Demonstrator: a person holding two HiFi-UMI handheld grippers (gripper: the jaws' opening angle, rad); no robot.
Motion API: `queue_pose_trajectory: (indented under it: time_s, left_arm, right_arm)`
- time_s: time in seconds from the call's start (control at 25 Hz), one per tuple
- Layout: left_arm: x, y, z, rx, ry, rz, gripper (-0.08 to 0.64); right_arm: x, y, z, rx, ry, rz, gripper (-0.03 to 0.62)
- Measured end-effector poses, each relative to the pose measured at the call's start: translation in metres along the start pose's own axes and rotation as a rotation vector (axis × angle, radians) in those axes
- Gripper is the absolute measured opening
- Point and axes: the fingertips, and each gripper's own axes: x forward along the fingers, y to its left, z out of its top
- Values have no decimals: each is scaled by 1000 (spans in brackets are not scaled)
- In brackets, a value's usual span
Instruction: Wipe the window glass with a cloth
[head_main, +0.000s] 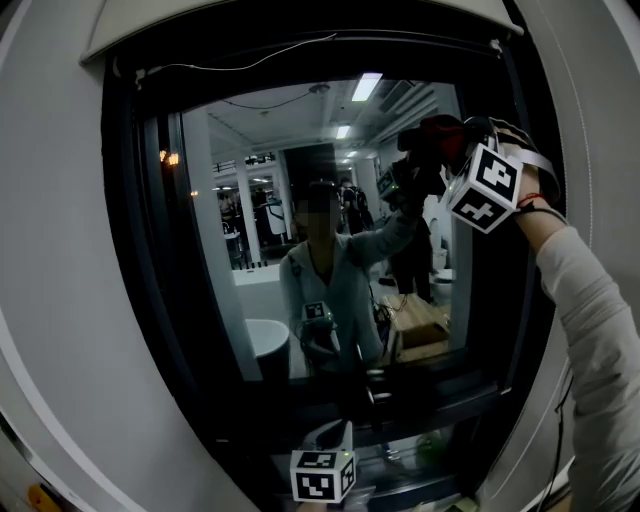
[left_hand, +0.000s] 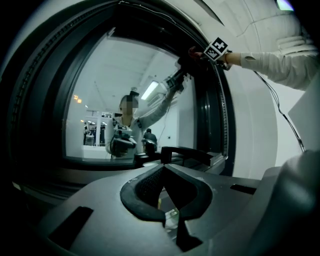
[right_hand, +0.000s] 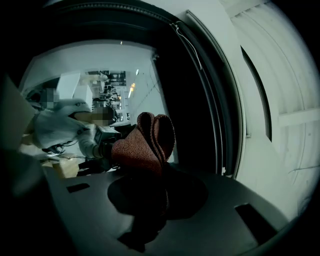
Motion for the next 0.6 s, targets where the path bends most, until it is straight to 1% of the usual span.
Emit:
queue_pose_trajectory:
  time_s: [0.12, 0.28, 0.4, 0.6]
  left_arm:
    - [0, 0, -1, -4, 0, 7, 5]
    - [3, 9, 2, -12, 0, 16, 5]
    - [5, 13, 4, -14, 3, 20, 5]
    - [4, 11, 6, -2, 5, 16, 5]
  right_arm:
    - [10, -22, -3, -12, 21, -43, 51]
    - [27, -37, 1, -32, 40, -81, 51]
    - [34, -36, 0, -27, 62, -79, 51]
    - [40, -16, 1, -56, 69, -49, 51]
